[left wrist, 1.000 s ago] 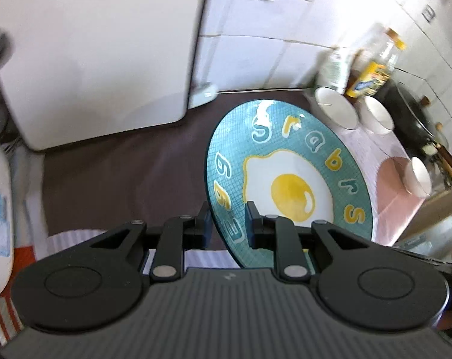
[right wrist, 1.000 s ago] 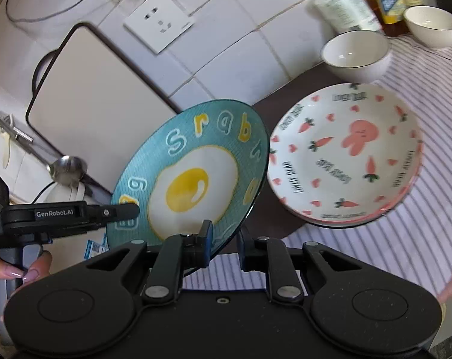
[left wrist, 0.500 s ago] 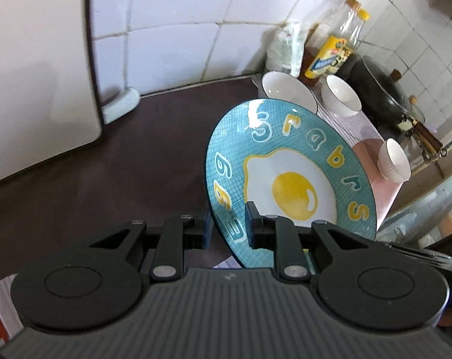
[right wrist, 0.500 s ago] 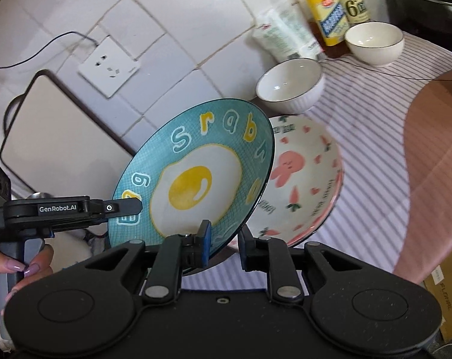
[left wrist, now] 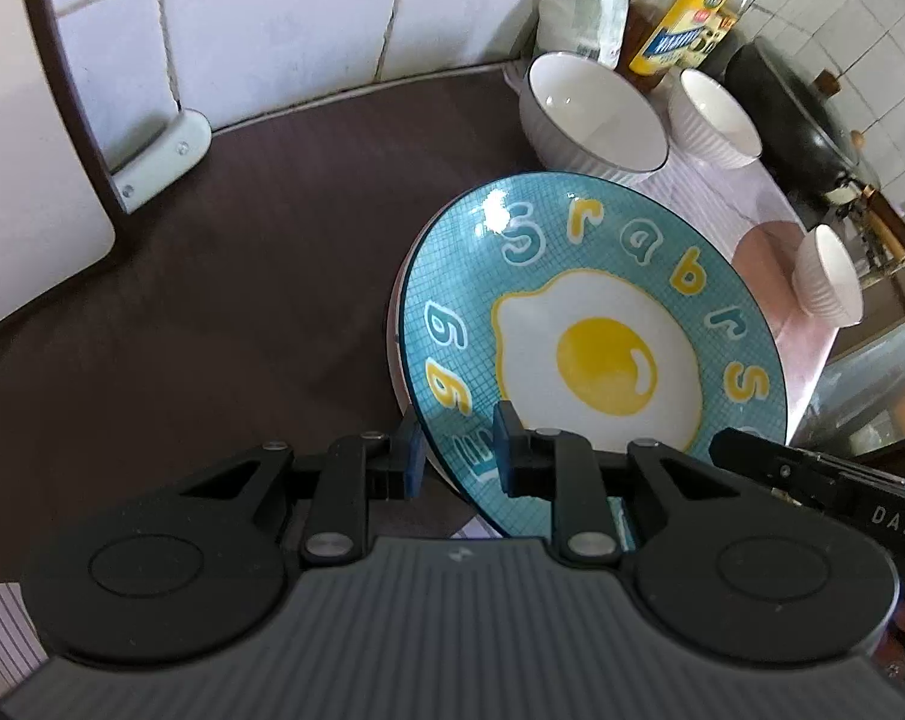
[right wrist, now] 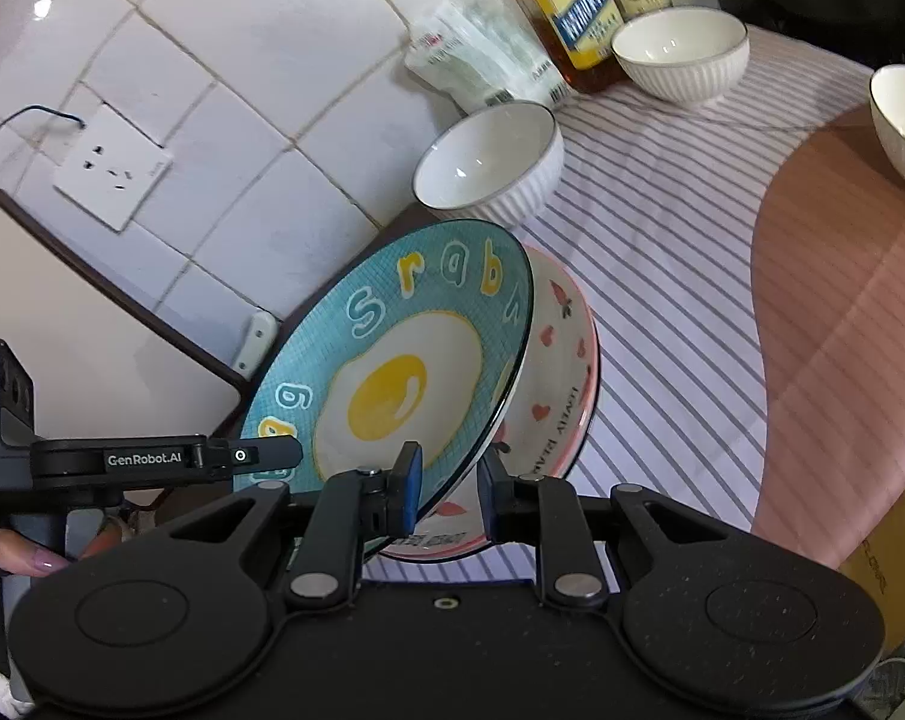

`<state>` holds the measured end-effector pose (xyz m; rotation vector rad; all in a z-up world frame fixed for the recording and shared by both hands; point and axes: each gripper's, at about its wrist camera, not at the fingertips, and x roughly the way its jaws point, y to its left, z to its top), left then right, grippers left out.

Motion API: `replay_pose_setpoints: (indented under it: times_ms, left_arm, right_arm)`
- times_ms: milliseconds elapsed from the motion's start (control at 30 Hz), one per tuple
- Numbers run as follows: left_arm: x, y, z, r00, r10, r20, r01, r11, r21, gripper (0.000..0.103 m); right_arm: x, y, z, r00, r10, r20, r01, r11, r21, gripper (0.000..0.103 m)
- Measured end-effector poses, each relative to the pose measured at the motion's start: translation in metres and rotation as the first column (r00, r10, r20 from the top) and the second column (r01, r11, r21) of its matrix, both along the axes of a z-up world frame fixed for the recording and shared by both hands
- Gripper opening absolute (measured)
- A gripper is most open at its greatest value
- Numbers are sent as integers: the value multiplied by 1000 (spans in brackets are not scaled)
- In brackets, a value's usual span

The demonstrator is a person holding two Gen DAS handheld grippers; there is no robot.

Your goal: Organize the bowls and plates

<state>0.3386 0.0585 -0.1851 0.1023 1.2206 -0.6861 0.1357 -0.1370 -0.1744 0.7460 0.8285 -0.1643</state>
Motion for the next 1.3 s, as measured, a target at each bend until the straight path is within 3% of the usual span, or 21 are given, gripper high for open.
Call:
replay_pose_setpoints:
  times_ms: [367, 633, 833, 1067, 1300]
  left_arm:
    - [10, -19, -10, 1000, -27, -9, 27, 995, 96, 22]
    - [11, -21, -11, 1000, -11, -29, 15, 993, 120, 23]
    - [14, -19, -16, 998, 20, -61, -12, 991, 133, 24]
    - [3, -21, -12, 998, 13, -63, -3, 987, 160, 22]
    - [-6, -14, 1, 999, 8, -49, -1, 988, 153, 21]
  right_arm:
    - [13, -6, -23, 997, -18, -70, 20, 999, 36, 25]
    - [25, 3, -17, 991, 7, -132, -15, 998, -60, 25]
    - [36, 18, -9, 978, 58, -201, -91, 983, -159, 33]
    - [40, 28, -4, 966, 48, -252, -115, 959, -260, 33]
    - [31, 36, -5, 962, 19, -271, -102, 950, -296, 34]
